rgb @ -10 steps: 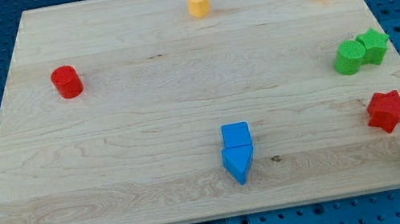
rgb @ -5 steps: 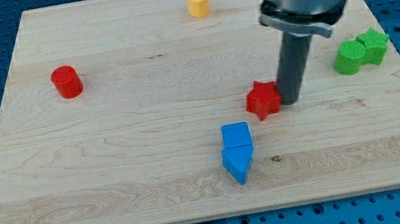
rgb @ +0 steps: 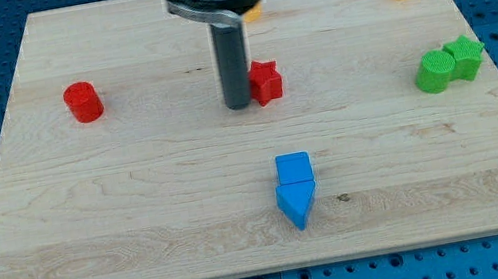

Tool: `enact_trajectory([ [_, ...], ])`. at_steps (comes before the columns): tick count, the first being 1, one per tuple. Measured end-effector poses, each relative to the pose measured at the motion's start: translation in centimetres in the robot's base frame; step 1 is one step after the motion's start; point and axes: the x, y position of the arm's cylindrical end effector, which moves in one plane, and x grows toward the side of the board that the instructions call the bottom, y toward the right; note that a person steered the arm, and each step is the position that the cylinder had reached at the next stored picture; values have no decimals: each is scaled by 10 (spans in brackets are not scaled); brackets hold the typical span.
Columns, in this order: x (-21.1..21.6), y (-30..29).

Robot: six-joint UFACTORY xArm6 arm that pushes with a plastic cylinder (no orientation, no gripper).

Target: Push the red star into the red circle

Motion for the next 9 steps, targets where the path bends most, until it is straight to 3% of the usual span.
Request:
enact_trajectory([
  [2, 46, 49],
  [4, 10, 92],
  [5, -8, 62],
  [7, -8, -64],
  [9, -8, -106],
])
